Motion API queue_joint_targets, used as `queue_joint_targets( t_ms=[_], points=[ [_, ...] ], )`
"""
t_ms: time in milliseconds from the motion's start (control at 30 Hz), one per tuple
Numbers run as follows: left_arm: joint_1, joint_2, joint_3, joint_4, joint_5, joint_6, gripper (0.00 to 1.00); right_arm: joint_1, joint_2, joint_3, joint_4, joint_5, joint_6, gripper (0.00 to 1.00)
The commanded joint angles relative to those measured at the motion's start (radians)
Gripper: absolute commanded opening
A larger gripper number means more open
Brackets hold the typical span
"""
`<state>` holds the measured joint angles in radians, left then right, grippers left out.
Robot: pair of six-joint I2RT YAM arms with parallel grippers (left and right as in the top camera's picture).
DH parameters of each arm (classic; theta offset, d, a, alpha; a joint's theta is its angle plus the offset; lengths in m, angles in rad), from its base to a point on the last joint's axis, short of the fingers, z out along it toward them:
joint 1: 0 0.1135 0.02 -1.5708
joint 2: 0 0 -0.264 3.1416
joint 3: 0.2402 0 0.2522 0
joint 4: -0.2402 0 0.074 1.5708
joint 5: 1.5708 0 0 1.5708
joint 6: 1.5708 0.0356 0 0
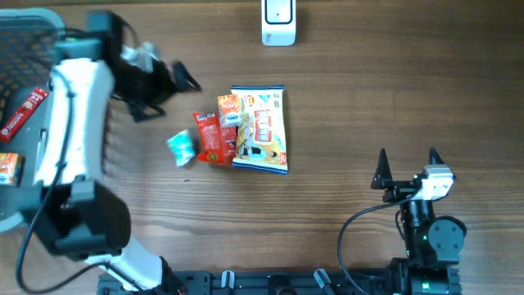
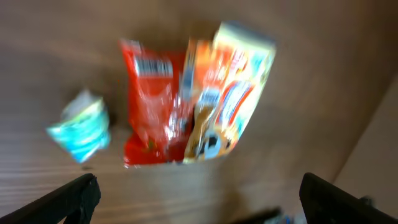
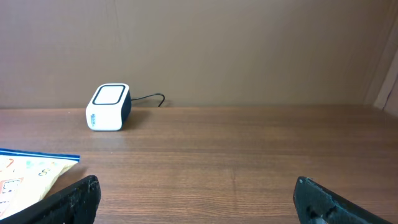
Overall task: Scan the item barcode
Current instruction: 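Carry the tissue pack out and drop it left of the bags, then reach the left gripper into the basket over the orange Kleenex pack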
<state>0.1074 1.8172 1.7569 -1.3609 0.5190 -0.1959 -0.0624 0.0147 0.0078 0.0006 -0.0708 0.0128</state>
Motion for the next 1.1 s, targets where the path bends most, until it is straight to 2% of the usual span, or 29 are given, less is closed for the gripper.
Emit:
queue_joint_targets(
  t_ms=[0,133,200,267,433,500,600,1067],
  points=[
    [0.103,-0.121,0.121,-0.001,0.008,0.009,1.0,-0.004,-0.005,-0.003,0.003,-0.008,-0.01,1.0],
    [0.2,-0.213,0.141,0.065,-0.003,0.009,1.0,-0.004,-0.005,-0.003,0.003,-0.008,-0.01,1.0],
    [0.257,-0.256,0.141,0.1,-0.056,0.008,1.0,-0.004,-0.005,-0.003,0.003,-0.008,-0.01,1.0],
    [0.318,-0.288,0.141,0.126,-0.163,-0.013,1.0,-0.004,-0.005,-0.003,0.003,-0.008,-0.011,1.0],
    [0.444,-0.282,0.134,0.139,-0.587,-0.109,1.0,-0.004,-0.005,-0.003,0.003,-0.008,-0.01,1.0],
    [0.478,-0.262,0.117,0.138,-0.671,-0.165,1.0,-0.004,-0.005,-0.003,0.003,-0.008,-0.01,1.0],
    [0.52,-0.212,0.09,0.138,-0.719,-0.206,1.0,-0.004,-0.005,-0.003,0.003,-0.008,-0.01,1.0],
    [0.608,0.104,0.045,0.175,-0.801,-0.206,1.0,-0.004,-0.005,-0.003,0.003,-0.008,-0.011,1.0]
  ],
)
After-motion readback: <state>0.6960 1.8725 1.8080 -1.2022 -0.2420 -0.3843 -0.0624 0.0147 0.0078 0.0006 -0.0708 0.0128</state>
